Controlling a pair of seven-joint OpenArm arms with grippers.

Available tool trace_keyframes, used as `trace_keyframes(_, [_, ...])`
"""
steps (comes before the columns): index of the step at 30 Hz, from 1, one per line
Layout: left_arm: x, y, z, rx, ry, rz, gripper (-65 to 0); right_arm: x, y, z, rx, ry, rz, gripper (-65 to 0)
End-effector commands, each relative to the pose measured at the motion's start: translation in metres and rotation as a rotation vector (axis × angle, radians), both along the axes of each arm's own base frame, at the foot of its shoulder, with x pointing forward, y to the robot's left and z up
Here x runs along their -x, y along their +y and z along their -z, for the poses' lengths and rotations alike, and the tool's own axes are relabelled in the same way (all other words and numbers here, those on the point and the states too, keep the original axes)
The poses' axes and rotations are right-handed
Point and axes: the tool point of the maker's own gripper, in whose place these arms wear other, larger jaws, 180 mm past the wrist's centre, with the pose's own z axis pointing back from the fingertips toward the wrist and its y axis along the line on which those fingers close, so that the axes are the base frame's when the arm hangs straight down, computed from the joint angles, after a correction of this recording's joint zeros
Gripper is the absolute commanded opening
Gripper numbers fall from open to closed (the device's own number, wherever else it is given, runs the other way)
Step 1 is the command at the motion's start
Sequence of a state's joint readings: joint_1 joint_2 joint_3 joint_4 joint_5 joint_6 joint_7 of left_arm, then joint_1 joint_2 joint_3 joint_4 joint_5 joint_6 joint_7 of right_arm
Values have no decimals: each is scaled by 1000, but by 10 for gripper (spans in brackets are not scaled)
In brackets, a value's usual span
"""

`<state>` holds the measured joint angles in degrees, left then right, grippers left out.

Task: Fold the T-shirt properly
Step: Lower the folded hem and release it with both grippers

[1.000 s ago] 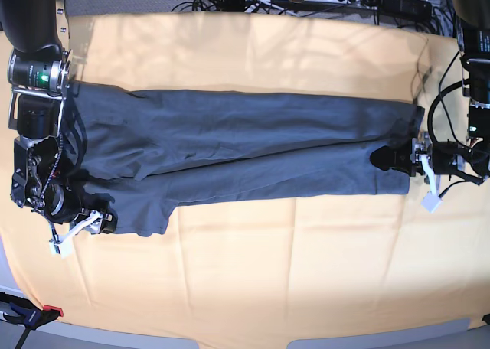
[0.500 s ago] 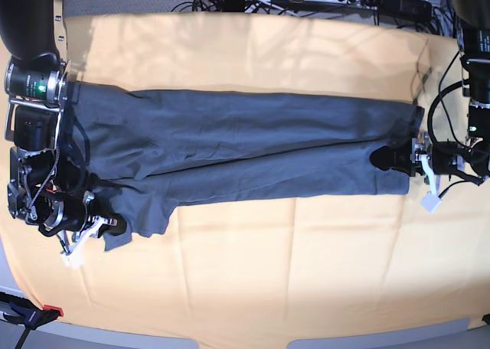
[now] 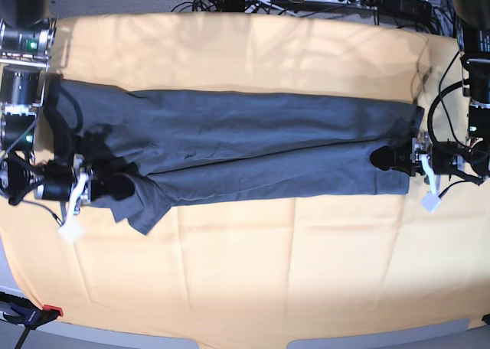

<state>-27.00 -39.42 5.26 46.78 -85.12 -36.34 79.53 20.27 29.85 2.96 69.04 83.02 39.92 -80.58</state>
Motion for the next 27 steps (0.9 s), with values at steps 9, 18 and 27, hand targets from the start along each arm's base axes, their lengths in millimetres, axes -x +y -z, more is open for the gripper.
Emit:
trace_keyframes(9, [-6,10,-12,-23,-28,-2,-277,45,-12,-2,108,-40,-75,-650])
trace_keyframes(18, [-7,13,-13,-30,-30,-6,-277,57,-38,13,217,12,-63,-650])
trace_keyframes(27, [-5,34,-21,-70,-35,-27,-277,43,-69,31,414,-33,18,-237])
